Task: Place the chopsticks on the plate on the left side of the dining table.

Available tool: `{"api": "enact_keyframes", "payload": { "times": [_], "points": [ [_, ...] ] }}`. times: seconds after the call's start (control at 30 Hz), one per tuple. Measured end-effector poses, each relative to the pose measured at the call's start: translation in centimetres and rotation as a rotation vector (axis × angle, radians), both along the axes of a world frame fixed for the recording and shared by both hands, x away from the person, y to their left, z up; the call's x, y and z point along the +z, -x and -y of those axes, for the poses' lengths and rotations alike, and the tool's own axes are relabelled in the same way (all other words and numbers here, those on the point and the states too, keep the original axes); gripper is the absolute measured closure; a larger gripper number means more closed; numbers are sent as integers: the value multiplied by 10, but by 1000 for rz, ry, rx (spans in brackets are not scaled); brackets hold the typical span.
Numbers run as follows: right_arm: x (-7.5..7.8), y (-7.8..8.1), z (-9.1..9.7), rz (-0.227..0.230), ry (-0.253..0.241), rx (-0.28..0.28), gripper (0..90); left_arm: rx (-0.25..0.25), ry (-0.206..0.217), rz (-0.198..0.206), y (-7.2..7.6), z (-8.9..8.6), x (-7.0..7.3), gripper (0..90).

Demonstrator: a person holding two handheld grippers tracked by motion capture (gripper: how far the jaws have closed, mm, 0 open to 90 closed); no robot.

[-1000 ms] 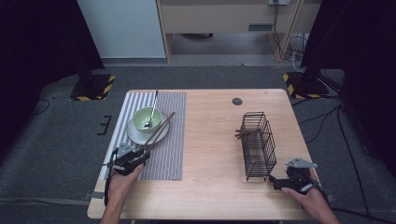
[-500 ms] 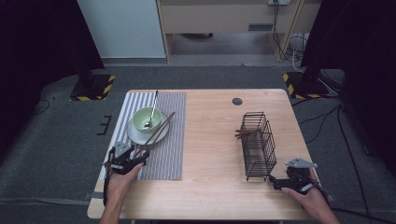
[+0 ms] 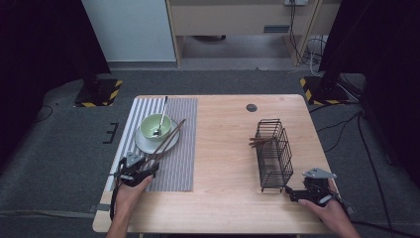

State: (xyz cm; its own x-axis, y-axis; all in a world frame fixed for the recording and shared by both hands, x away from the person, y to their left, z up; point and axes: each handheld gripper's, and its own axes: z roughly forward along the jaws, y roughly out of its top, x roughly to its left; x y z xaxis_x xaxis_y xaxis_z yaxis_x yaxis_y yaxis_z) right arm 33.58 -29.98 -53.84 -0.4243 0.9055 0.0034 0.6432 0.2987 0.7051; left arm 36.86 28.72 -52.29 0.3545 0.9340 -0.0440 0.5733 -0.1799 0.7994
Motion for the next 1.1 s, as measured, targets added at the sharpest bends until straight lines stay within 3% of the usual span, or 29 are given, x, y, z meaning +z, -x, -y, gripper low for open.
{"api": "enact_keyframes", "payload": {
  "times": [0.37,0.63,1.1],
  "points": [
    [0,0,0,0,0,0,4,-14,-1,-14,2,-2,2,621],
    [0,0,0,0,0,0,4,-5,24,-10,4,-6,5,719],
    [0,0,0,0,0,0,4,0,20,-9,4,-8,5,732]
  ]
}}
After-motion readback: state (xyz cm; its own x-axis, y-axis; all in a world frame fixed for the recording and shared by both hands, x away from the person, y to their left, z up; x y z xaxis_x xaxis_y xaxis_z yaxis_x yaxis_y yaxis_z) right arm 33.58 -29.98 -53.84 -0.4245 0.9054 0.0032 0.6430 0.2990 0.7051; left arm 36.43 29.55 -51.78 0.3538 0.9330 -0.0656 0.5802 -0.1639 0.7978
